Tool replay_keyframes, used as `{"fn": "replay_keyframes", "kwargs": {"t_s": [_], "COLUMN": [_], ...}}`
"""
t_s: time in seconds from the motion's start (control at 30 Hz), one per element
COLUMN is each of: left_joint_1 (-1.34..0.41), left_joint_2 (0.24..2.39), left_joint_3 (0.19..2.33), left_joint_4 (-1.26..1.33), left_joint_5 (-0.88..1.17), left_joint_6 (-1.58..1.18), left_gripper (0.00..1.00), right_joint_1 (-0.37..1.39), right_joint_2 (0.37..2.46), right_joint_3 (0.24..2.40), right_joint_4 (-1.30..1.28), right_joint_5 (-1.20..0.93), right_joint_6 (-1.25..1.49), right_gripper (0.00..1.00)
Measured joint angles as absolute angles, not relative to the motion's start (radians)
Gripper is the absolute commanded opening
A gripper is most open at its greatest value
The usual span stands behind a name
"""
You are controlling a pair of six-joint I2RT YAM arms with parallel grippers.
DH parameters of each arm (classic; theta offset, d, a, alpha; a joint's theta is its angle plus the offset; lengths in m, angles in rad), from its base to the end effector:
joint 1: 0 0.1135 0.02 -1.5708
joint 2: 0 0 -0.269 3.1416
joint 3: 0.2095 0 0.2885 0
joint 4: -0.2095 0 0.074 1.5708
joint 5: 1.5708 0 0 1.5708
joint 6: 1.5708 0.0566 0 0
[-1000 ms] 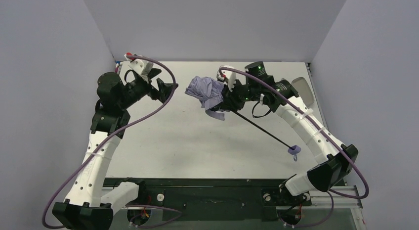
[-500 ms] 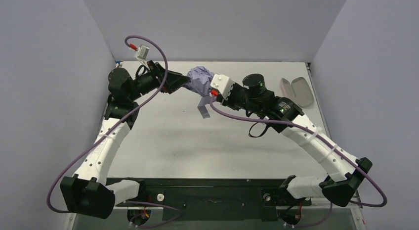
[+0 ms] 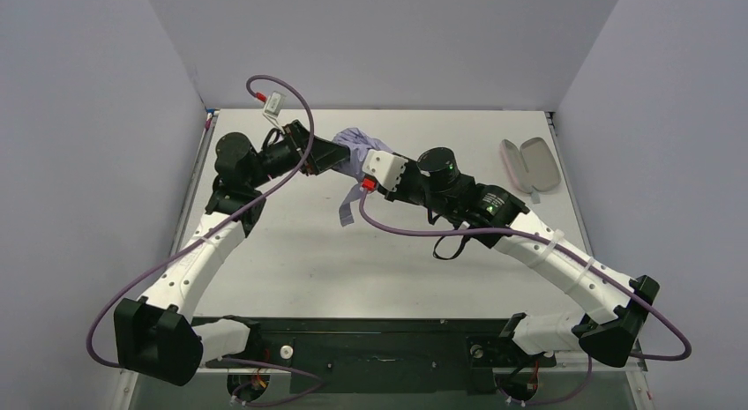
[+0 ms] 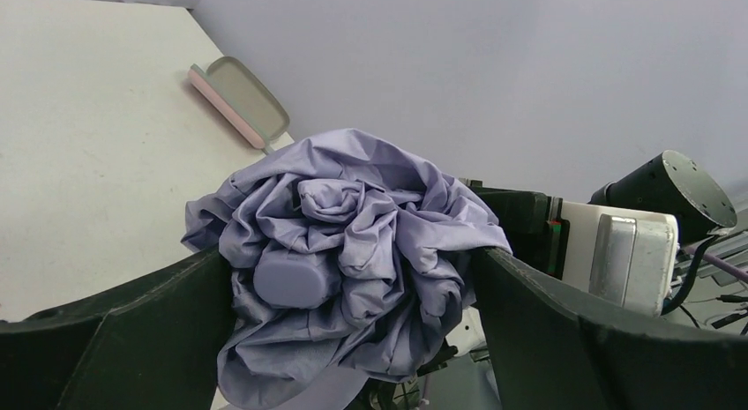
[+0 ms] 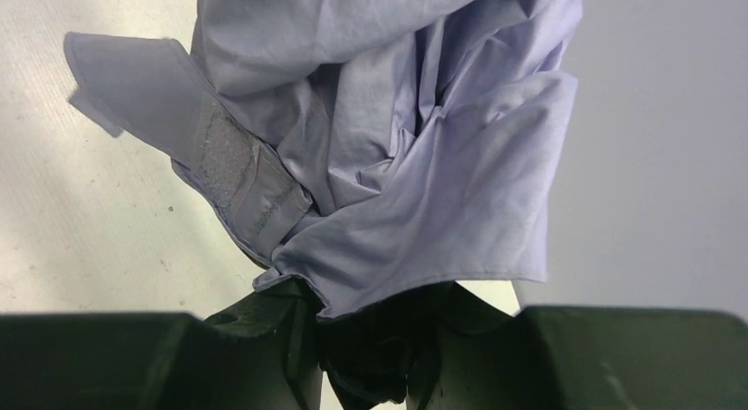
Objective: Open the umbrella
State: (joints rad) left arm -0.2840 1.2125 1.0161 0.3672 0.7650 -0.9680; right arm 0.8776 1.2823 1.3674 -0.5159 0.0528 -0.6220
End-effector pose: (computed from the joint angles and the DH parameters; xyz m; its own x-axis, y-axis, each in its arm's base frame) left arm 0.3032 -0.1293 0.3887 -0.6137 -0.4399 -0.6557 0.6204 0.2450 -0.7450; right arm 0.2184 0.2582 0.4006 0.2128 -0.6544 -0.7256 -0.7548 0.3614 -0.5473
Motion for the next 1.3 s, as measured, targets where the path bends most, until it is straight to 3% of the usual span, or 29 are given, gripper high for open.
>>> {"fn": "replay_keyframes", "kwargs": {"t_s": [0.07,0.1,0.13,0.2,0.33,0.47,0.6,0.7,0.83,0.93,1.0,1.03,1.1,1.2,1.23,1.27,1.3], "left_joint_1": [-0.29,-0.294,-0.295,-0.293,-0.272,-0.232,-0.2,-0.198,-0.198,-0.195,-0.187,-0.183,-0.171,-0.156,-0.153,-0.153,-0.154], "left_joint_2": [1.217,1.219,1.222,1.227,1.227,1.227,1.227,1.227,1.228,1.23,1.23,1.231,1.235,1.253,1.254,1.253,1.253], "left_joint_3": [1.009,1.007,1.005,1.0,0.995,0.993,0.993,0.993,0.993,0.993,0.993,0.993,0.994,1.014,1.018,1.023,1.034], "left_joint_4": [0.382,0.391,0.4,0.416,0.456,0.495,0.552,0.579,0.605,0.633,0.651,0.658,0.678,0.692,0.687,0.679,0.656], "left_joint_5": [0.768,0.769,0.769,0.774,0.806,0.836,0.854,0.871,0.901,0.924,0.94,0.948,0.951,0.944,0.952,0.959,0.965], "left_joint_6": [-0.978,-0.984,-0.986,-0.995,-1.019,-1.029,-1.055,-1.07,-1.085,-1.093,-1.093,-1.093,-1.085,-1.079,-1.074,-1.056,-1.028], "left_gripper": [0.55,0.46,0.22,0.01,0.0,0.0,0.0,0.0,0.0,0.0,0.0,0.0,0.0,0.01,0.14,0.36,0.45], "right_joint_1": [0.878,0.878,0.878,0.878,0.855,0.755,0.604,0.575,0.575,0.571,0.555,0.543,0.521,0.54,0.546,0.546,0.542], "right_joint_2": [1.283,1.282,1.282,1.28,1.278,1.263,1.259,1.265,1.291,1.317,1.329,1.333,1.336,1.336,1.336,1.336,1.336], "right_joint_3": [1.366,1.366,1.366,1.366,1.355,1.354,1.366,1.368,1.369,1.369,1.369,1.369,1.369,1.368,1.368,1.368,1.368], "right_joint_4": [-0.516,-0.516,-0.516,-0.514,-0.494,-0.49,-0.528,-0.56,-0.593,-0.618,-0.639,-0.649,-0.662,-0.701,-0.707,-0.705,-0.701], "right_joint_5": [0.054,0.054,0.056,0.057,0.028,-0.126,-0.286,-0.354,-0.41,-0.432,-0.449,-0.461,-0.489,-0.582,-0.589,-0.584,-0.575], "right_joint_6": [-0.622,-0.622,-0.622,-0.62,-0.603,-0.509,-0.395,-0.35,-0.333,-0.337,-0.342,-0.344,-0.347,-0.427,-0.429,-0.427,-0.426], "right_gripper": [0.0,0.0,0.0,0.12,0.65,0.79,0.81,0.78,0.64,0.49,0.32,0.14,0.0,0.0,0.0,0.0,0.0]}}
